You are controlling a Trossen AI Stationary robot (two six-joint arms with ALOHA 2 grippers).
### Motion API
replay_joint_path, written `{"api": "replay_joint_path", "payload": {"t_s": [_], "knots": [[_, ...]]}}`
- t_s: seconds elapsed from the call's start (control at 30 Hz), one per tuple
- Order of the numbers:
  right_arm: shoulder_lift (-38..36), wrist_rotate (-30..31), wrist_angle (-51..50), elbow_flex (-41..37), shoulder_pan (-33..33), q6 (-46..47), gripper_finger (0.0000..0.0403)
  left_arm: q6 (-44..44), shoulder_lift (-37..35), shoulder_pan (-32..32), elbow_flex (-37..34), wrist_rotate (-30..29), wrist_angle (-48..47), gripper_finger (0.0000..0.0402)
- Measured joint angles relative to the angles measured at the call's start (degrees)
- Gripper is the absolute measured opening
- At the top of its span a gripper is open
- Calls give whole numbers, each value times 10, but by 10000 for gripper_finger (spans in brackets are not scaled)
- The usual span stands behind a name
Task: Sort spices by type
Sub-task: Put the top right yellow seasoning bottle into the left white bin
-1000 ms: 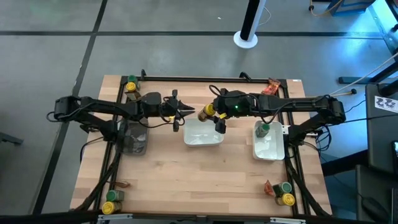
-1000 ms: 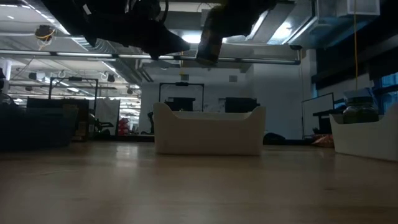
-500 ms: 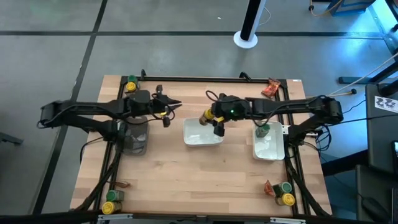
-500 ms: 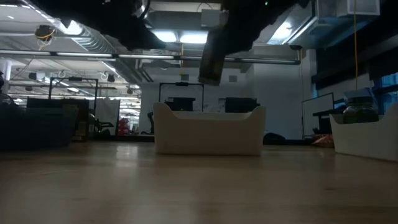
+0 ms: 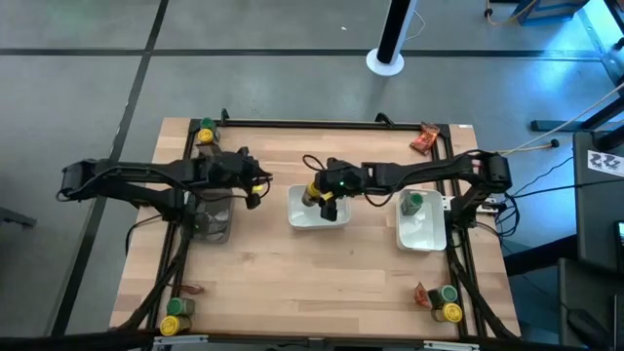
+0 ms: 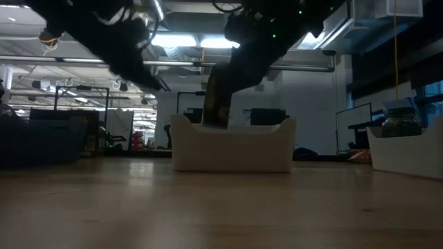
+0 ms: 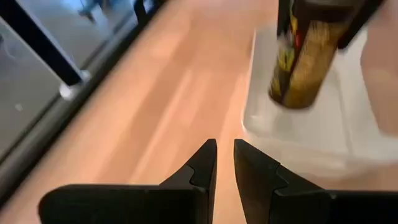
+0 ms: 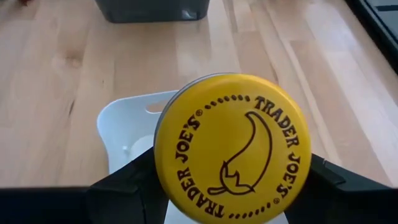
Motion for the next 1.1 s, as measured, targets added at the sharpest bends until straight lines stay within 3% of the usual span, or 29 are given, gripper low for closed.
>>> {"api": "replay_joint_path", "payload": {"t_s": [0.33,0.7,1.1], "knots": [[53,10,53,0,0,0,232,-53,51,-6,-104,0,143,45],[87,6,94,1,0,0,232,-55,160,-20,-105,7,242,45],[103,6,104,1,0,-4,232,-54,171,-21,-99,7,249,45]]}}
